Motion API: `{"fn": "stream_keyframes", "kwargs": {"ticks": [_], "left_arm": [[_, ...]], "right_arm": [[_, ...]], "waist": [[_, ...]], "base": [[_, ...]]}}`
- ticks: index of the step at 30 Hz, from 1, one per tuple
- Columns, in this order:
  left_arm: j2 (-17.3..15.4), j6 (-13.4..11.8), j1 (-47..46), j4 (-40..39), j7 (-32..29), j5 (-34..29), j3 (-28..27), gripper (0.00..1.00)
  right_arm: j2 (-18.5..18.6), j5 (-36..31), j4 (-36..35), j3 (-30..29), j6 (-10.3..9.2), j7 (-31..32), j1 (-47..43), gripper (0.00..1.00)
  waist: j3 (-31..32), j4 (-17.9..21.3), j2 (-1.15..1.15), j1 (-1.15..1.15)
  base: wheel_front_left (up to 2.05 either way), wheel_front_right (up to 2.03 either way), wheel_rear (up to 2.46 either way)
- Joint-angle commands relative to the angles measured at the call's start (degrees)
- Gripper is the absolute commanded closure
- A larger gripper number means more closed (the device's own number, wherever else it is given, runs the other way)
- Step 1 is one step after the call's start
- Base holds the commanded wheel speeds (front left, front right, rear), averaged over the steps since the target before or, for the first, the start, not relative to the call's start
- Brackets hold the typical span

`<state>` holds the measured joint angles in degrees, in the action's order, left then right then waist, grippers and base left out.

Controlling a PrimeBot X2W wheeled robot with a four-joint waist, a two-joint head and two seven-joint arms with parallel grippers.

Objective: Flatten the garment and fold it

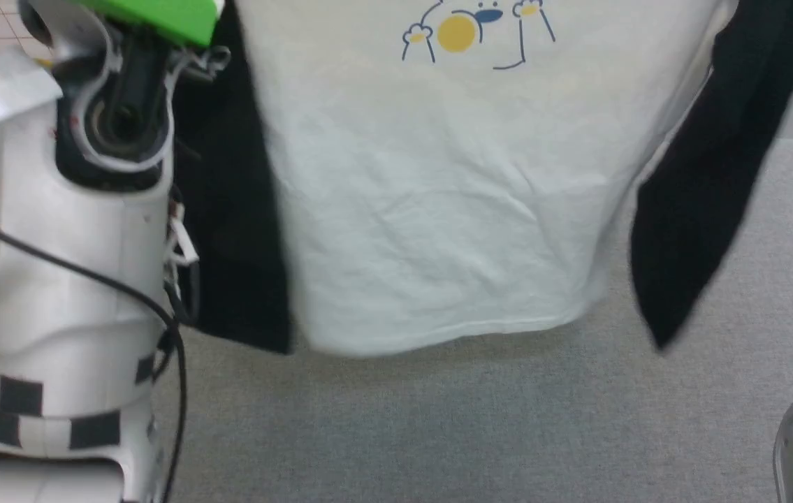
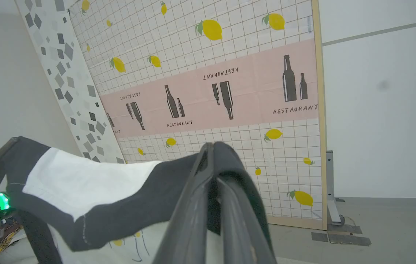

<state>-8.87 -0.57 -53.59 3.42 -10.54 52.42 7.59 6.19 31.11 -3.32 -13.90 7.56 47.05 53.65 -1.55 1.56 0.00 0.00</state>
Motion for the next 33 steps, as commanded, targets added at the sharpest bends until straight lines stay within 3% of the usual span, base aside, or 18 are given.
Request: {"fn": "stream_keyframes", "kwargs": {"ticks": [1,11,16,25,33], "left_arm": [[-0.99,-0.18,-2.45,1.43,-0.52,-0.88,-0.02,1.0],[-3.84,-1.57,-13.56,12.34,-3.63,-4.28,1.63,1.0],[-5.65,-3.38,-20.11,18.12,-3.77,-7.18,2.03,1.0],[-8.37,-5.51,-33.49,25.44,1.04,-13.4,2.83,1.0],[-8.28,-3.9,-36.74,29.26,7.96,-14.82,2.83,1.0]], "right_arm": [[-0.09,-0.3,1.09,0.02,-0.08,0.54,1.96,1.0],[-1.65,-4.16,8.69,0.71,-0.08,3.53,11.65,1.0],[-3.03,-6.89,15.07,-3.04,-0.08,2.06,19.33,1.0],[-3.29,-14.24,27.49,-1.05,-0.08,-10.27,35.51,1.0],[-3.3,-15.58,38.15,0.75,-0.08,-21.22,41.49,1.0]], "waist": [[-0.12,-0.08,0.0,0.0],[-6.63,0.7,0.0,0.0],[-13.26,1.5,0.0,0.0],[-26.08,3.29,0.0,0.0],[-32.52,2.48,0.0,0.0]], "base": [[0.0,0.0,0.0],[0.0,0.0,0.0],[0.0,0.0,0.0],[0.0,0.0,0.0],[0.0,0.0,0.0]]}}
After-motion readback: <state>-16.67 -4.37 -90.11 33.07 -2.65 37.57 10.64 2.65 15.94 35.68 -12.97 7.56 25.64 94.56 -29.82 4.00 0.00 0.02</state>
